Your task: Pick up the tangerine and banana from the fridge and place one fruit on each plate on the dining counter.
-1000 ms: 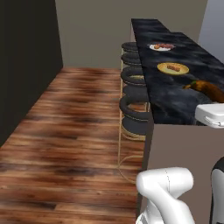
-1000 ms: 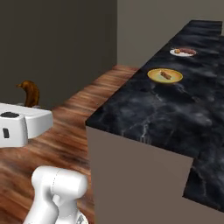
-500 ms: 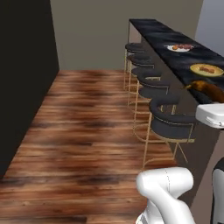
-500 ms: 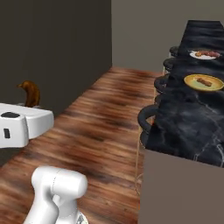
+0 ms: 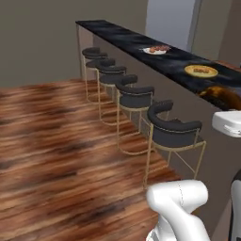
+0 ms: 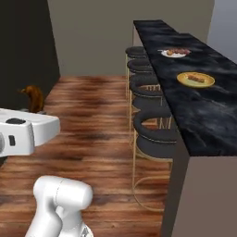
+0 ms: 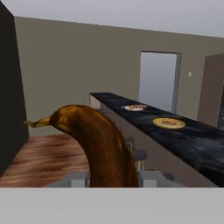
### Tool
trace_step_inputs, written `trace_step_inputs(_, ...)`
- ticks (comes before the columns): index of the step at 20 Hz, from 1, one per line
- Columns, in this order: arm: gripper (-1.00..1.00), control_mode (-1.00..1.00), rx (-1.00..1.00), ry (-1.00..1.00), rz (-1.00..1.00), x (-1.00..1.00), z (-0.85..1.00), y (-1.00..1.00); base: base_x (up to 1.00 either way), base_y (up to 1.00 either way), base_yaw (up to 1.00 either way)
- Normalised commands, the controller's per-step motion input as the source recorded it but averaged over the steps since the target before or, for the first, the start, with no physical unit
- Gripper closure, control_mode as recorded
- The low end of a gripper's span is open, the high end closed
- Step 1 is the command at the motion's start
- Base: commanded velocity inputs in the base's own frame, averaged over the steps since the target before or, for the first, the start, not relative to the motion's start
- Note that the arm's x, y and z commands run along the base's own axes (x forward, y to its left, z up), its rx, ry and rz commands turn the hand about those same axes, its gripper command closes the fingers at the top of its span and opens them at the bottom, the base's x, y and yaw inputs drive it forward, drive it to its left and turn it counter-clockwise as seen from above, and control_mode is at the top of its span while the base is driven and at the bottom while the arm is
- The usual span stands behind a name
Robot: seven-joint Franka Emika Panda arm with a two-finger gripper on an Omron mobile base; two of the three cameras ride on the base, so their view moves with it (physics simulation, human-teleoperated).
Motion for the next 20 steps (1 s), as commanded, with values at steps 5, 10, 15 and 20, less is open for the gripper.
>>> trace_step_inputs(5,1.00,1.00,0.00,0.00,0.00,0.00,0.00,0.00,0.60,0.48,-0.77)
trace_step_inputs(10,1.00,1.00,0.00,0.00,0.00,0.00,0.00,0.00,0.60,0.46,-0.78)
trace_step_inputs(15,1.00,1.00,0.00,0.00,0.00,0.00,0.00,0.00,0.55,0.57,-0.72)
trace_step_inputs(20,1.00,1.00,0.00,0.00,0.00,0.00,0.00,0.00,0.50,0.69,-0.65)
